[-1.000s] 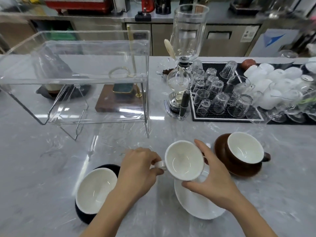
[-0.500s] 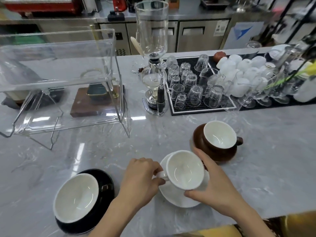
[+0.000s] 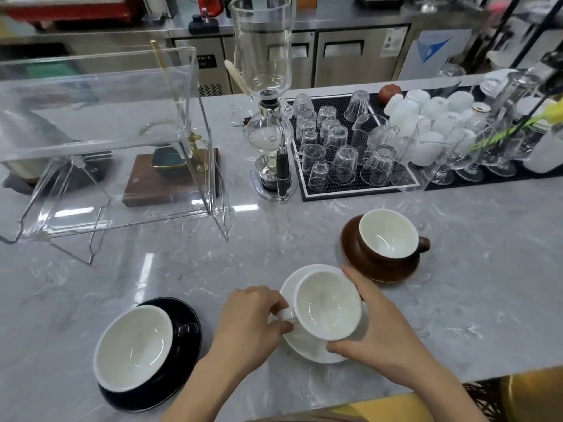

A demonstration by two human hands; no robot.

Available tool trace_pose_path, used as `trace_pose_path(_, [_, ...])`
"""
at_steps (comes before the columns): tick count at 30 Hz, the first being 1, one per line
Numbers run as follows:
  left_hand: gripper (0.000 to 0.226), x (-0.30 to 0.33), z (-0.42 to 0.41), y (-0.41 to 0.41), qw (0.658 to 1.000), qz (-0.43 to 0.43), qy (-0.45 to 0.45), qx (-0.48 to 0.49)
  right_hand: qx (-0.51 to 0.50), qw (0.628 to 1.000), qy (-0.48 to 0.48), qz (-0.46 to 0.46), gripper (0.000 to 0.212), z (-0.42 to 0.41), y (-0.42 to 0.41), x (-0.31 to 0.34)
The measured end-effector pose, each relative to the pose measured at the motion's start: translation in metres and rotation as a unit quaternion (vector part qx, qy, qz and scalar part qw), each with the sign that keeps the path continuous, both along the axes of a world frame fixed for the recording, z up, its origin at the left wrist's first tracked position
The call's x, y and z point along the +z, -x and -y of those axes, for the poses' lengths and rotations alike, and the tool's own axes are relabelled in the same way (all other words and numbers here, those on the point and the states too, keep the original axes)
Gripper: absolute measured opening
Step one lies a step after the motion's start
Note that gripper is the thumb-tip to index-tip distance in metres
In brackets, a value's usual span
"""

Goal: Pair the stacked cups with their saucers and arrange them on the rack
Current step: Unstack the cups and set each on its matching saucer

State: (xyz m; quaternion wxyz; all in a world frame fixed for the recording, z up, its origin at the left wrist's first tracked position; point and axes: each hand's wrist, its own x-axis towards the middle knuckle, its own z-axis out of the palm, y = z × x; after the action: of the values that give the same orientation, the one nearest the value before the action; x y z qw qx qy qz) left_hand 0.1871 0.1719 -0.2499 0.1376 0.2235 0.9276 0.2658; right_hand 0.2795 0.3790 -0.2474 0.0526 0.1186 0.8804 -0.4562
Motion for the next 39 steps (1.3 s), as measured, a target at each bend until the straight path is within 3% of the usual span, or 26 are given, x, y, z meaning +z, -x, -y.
trace_pose_path(7, [0.017,-0.002,0.003,-0.003,0.999,0.044,-0.023,0.013,0.010,1.000,0.007,-0.010,0.110,-0.003,-0.003,-0.006])
trace_pose_path(12, [0.037,-0.008,0.013,-0.008,0.988,0.115,-0.093,0.055,0.003,0.999,0.053,-0.009,0.108,-0.014,-0.011,-0.010])
trace_pose_path(15, [0.033,-0.012,0.021,-0.010,0.964,0.184,-0.159,0.108,-0.048,0.989,0.140,-0.015,0.090,-0.027,-0.014,-0.012])
trace_pose_path(18, [0.028,-0.019,0.024,-0.012,0.940,0.221,-0.193,0.177,-0.144,0.964,0.219,-0.036,0.056,-0.034,-0.013,-0.016])
trace_pose_path(20, [0.018,-0.022,0.021,-0.012,0.895,0.271,-0.251,0.251,-0.213,0.947,0.238,-0.026,0.035,-0.038,-0.010,-0.020])
trace_pose_path(22, [0.017,-0.023,0.016,-0.010,0.844,0.323,-0.301,0.304,-0.254,0.933,0.256,0.002,0.029,-0.040,-0.008,-0.023])
trace_pose_path(24, [0.019,-0.023,0.012,-0.008,0.809,0.357,-0.329,0.332,-0.266,0.925,0.270,0.026,0.028,-0.041,-0.006,-0.026])
trace_pose_path(26, [0.019,-0.024,0.010,-0.007,0.795,0.378,-0.337,0.333,-0.263,0.922,0.280,0.046,0.031,-0.041,-0.006,-0.027])
trace_pose_path(30, [0.014,-0.022,0.007,-0.008,0.792,0.411,-0.340,0.298,-0.245,0.922,0.291,0.075,0.047,-0.040,-0.006,-0.029])
trace_pose_path(34, [0.023,-0.023,0.005,-0.007,0.781,0.434,-0.346,0.285,-0.234,0.918,0.308,0.085,0.067,-0.041,-0.005,-0.027])
trace_pose_path(39, [0.034,-0.024,0.001,-0.008,0.792,0.421,-0.326,0.300,-0.226,0.917,0.318,0.080,0.067,-0.041,-0.003,-0.024])
